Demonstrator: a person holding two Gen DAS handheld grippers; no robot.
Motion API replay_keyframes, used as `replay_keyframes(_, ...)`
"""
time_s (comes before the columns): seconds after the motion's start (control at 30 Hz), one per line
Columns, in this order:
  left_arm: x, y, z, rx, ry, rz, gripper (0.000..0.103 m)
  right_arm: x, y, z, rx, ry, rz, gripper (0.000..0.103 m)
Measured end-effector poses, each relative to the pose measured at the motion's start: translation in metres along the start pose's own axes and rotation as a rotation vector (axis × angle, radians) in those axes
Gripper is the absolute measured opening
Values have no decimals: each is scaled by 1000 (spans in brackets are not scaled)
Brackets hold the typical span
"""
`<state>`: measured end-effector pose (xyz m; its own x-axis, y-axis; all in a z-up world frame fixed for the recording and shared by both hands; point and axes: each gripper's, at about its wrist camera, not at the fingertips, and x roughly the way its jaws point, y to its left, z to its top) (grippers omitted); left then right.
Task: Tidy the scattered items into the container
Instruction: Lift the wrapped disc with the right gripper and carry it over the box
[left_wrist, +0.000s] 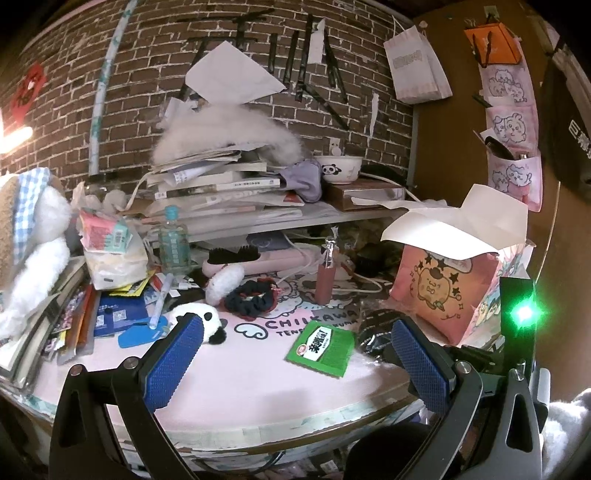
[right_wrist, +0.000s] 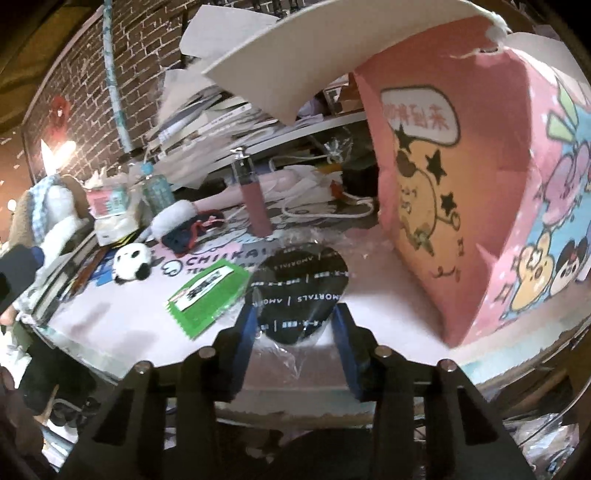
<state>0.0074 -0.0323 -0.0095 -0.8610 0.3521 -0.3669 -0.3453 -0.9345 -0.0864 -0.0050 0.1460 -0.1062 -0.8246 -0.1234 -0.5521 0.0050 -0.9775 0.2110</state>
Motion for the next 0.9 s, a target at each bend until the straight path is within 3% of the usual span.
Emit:
replay_keyframes(0.17,1,1,0,-9,1,4,102,-1,-3,1,21,-7,41,18)
replay_keyframes(0.27,2,1,0,-9,2,4,102,-4,0,0,11,-23,54,13)
replay_keyframes(0.9,13,-6,-4,-1,44,-20,102,-18,6,11,-30,-94,80,9)
